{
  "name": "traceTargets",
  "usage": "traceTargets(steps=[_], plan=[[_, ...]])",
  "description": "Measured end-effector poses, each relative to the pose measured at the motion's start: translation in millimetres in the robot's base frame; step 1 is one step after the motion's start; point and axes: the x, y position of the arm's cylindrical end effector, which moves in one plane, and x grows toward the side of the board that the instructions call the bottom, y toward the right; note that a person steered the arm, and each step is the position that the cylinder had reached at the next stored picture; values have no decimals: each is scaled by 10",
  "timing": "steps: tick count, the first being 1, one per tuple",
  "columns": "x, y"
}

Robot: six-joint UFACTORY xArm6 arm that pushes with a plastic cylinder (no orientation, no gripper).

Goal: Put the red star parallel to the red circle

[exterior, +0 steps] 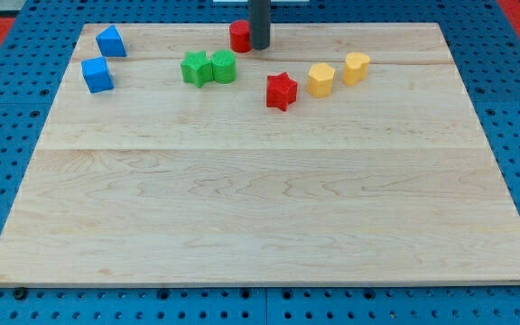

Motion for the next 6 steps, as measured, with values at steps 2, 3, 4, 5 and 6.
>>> traceTargets(steps=[2, 3, 4, 5, 6], plan=[[150, 11], [170, 11], [207, 10], [396, -10], [673, -116]])
